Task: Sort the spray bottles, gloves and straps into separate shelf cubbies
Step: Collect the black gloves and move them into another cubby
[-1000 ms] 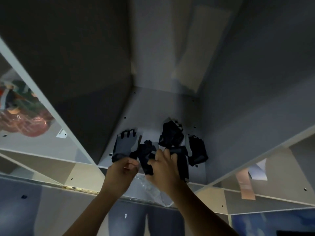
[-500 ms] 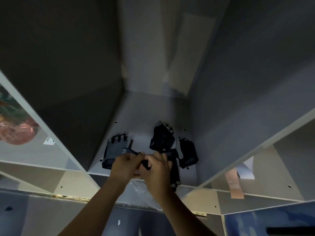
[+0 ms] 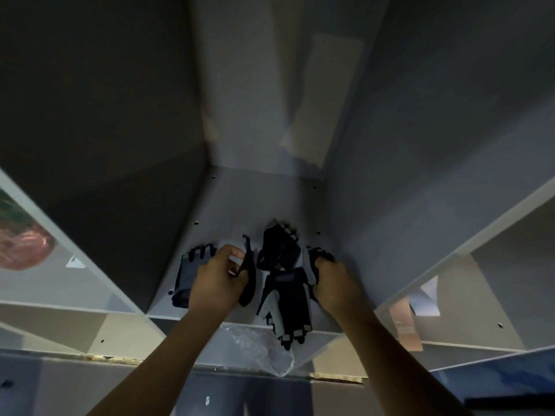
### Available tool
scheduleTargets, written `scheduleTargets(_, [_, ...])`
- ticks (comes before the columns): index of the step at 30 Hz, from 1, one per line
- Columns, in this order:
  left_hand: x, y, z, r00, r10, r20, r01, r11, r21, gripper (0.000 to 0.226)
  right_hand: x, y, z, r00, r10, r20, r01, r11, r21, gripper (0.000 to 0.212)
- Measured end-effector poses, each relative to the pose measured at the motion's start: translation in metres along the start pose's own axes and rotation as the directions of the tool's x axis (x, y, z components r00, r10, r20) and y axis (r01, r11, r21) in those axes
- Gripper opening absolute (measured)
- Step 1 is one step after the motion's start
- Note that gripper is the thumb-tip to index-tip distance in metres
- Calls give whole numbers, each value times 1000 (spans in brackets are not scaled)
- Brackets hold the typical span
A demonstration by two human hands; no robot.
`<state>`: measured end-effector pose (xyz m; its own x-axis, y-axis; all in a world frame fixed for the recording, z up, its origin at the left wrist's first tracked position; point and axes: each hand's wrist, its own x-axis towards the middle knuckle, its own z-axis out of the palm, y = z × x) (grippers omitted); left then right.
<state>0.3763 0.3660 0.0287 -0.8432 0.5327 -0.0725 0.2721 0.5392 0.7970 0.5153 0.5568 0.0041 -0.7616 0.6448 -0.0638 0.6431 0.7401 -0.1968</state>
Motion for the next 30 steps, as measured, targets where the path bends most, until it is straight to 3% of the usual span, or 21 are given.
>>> scheduleTargets(4, [0, -1, -1, 999, 34, 4, -34, 999, -12, 26, -2, -5, -5, 985, -9, 173, 70, 935, -347, 21])
scheduleTargets(6, [1, 0, -3, 999, 45, 8, -45, 999, -14, 28, -6, -8, -4, 979, 0, 206, 85, 910, -405, 20])
scheduleTargets(8, [2, 0, -5, 998, 63, 8, -63, 998, -16, 30, -5, -12, -5, 985, -12, 173, 86, 898, -431, 5])
scheduleTargets(10, [3, 0, -7, 997, 75, 11, -75, 997, -16, 32, -3, -10, -2, 995, -58, 82, 87, 904, -419, 30])
scheduleTargets(12, [3, 1, -8, 995, 97, 18, -96, 995, -15, 33, -4, -12, -4, 990, -69, 127, 119, 891, -439, 6])
scheduleTargets(13, [4, 1, -9, 994, 109, 24, -109, 994, -9, 33, -3, -8, -1, 992, -62, 108, 105, 888, -448, 9])
scheduleTargets(19, [3, 12, -10, 986, 166, 17, -167, 986, 12, 23, -6, -4, -11, 969, -133, -206, 94, 978, -188, 16])
scheduleTargets(22, [2, 13, -10, 986, 167, 1, -167, 986, -1, 19, -6, -5, -19, 907, -173, -384, 145, 984, -101, 9])
scheduleTargets(26, [1, 12, -11, 991, 133, 0, -133, 991, 13, 14, -8, -9, -38, 839, -62, -540, 157, 979, 131, 10])
scheduleTargets(30, [-6, 32, -20, 996, 87, 31, -84, 992, -91, 12, -22, -30, -70, 740, 36, -672, 274, 896, 350, 6])
